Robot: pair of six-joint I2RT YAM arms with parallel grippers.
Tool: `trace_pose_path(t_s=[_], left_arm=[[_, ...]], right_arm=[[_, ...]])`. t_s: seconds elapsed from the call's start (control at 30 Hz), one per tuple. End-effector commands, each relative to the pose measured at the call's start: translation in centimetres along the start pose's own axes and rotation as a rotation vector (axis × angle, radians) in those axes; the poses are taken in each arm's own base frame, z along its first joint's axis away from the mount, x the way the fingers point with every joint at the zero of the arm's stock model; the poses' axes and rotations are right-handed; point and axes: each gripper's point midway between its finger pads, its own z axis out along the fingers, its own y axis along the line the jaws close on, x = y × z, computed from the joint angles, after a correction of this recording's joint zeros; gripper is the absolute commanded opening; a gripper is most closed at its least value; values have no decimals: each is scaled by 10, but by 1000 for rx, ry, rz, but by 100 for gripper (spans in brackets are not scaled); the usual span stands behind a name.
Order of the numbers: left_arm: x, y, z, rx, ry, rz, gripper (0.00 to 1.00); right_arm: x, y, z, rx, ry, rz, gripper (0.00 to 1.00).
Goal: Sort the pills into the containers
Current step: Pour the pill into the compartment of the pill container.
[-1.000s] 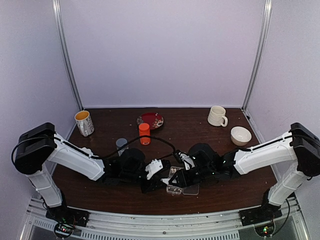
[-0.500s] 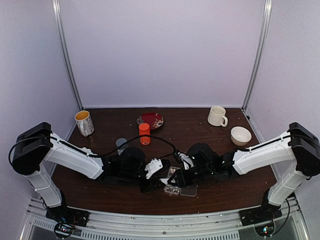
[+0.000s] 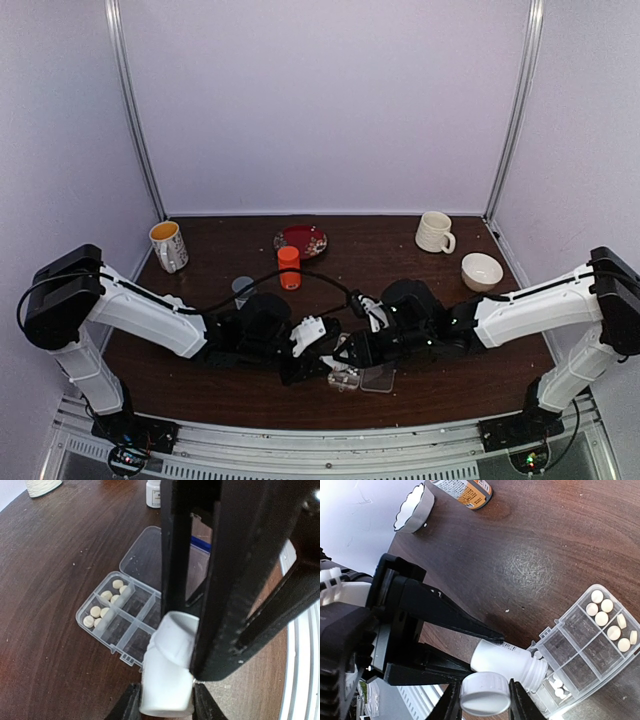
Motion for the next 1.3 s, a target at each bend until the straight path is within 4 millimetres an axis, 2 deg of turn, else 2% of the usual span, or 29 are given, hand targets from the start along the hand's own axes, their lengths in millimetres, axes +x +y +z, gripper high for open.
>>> trace_pose_path(t_s=[0.0, 0.1, 0.2, 0.37, 0.57, 0.73, 0.93, 1.07, 1.27], left_arm=[[-23, -1, -8, -4, -82, 18, 0], [-24, -2, -11, -5, -110, 19, 0], [-25, -3, -15, -2, -136, 24, 0], [-25, -4, -19, -6, -156, 27, 0], [-27, -6, -27, -6, -192, 32, 0], [-36, -7, -39, -13, -262, 40, 0], [-67, -11, -68, -14, -402, 47, 0], [-91, -12, -91, -7, -518, 41, 0], [-127, -22, -127, 38, -677, 53, 0]], right_arm=[[5, -7, 5, 14, 15, 11, 0], [-2, -2, -2, 0, -18, -1, 0], [-15, 10, -16, -23, -64, -40, 0], [-23, 24, -36, -48, -91, -94, 0], [-34, 30, -66, -28, -164, -163, 0], [-34, 34, -81, -24, -165, -233, 0], [-37, 50, -100, -47, -154, -323, 0], [-48, 62, -116, -52, -180, -353, 0], [-60, 93, -141, -109, -183, -433, 0]])
